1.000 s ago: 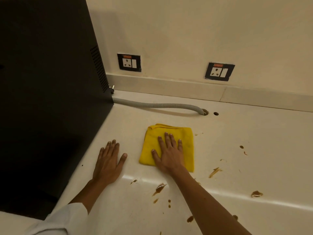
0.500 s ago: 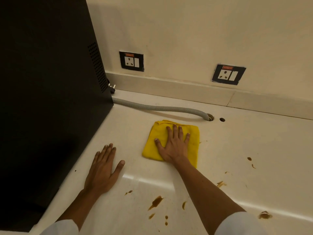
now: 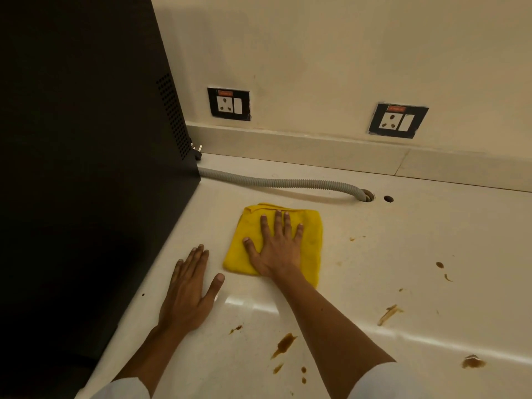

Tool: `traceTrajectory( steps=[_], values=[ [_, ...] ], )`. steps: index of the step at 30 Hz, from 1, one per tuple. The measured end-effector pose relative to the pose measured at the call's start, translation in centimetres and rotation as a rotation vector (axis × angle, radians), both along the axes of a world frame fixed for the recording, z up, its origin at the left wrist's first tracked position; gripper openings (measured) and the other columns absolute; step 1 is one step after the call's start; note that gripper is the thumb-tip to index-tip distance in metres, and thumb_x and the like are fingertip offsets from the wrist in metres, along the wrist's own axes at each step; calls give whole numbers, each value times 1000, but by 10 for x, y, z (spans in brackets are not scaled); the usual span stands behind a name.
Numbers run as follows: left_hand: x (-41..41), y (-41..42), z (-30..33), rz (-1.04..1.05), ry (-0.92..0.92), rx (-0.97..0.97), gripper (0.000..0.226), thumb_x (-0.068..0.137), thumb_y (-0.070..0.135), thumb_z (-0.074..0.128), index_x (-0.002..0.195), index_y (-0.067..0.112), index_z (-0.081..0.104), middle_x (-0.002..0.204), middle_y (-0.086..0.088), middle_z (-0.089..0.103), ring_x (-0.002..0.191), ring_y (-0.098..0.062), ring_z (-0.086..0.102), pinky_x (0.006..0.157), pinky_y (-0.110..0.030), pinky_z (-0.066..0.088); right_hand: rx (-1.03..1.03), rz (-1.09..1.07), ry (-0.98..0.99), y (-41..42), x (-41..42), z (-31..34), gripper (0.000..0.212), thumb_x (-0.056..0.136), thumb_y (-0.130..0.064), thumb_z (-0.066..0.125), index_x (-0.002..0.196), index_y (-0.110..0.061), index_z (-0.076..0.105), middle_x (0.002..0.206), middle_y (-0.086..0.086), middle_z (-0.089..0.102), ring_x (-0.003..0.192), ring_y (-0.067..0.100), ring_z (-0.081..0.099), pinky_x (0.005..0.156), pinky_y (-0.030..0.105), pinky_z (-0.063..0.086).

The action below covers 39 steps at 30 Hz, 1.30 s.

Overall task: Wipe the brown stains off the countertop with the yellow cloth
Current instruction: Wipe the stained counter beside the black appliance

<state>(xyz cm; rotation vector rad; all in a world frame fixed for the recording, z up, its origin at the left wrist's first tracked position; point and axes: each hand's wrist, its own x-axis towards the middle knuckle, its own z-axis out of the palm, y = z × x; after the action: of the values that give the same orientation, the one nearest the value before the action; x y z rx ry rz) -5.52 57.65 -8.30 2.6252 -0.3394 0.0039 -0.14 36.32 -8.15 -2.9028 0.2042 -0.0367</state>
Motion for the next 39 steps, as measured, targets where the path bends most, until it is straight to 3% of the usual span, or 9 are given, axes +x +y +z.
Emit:
traceTrajectory(
  steps=[11,16,27,34,39],
  values=[
    [-5,11,15,-3,67,-401,101,72,85,21,148,19,24,158,-1,24,146,-15,19,122,-46,17,57,35,-23,77,-78,3,83,86,-75,10,156,-29,7,165,11,-4,151,32,-13,117,60,-16],
    [-8,17,21,-28,122,-455,73,84,52,36,147,18,25,158,-3,24,147,-17,19,122,-46,16,56,45,-12,96,-122,3,82,87,-76,13,155,-31,3,165,9,-7,151,31,-16,117,60,-16],
    [-11,23,21,-96,172,-422,78,83,57,33,150,19,18,160,-2,18,148,-19,16,123,-46,15,26,-79,-35,70,-210,-3,85,82,-85,8,154,-40,-2,165,1,-9,150,26,-19,118,57,-18],
    [-9,27,21,-68,212,-582,68,91,51,35,150,21,18,160,0,20,147,-17,19,120,-36,17,-20,-265,-68,28,-187,-2,87,82,-83,17,154,-36,11,166,7,3,153,29,-6,119,62,-7],
    [-8,28,22,-23,225,-714,67,90,53,32,149,21,23,157,5,25,143,-10,24,116,-28,20,-43,-282,-48,2,-134,-1,90,80,-83,13,155,-33,11,166,11,6,152,33,-2,118,64,-3]
  ],
)
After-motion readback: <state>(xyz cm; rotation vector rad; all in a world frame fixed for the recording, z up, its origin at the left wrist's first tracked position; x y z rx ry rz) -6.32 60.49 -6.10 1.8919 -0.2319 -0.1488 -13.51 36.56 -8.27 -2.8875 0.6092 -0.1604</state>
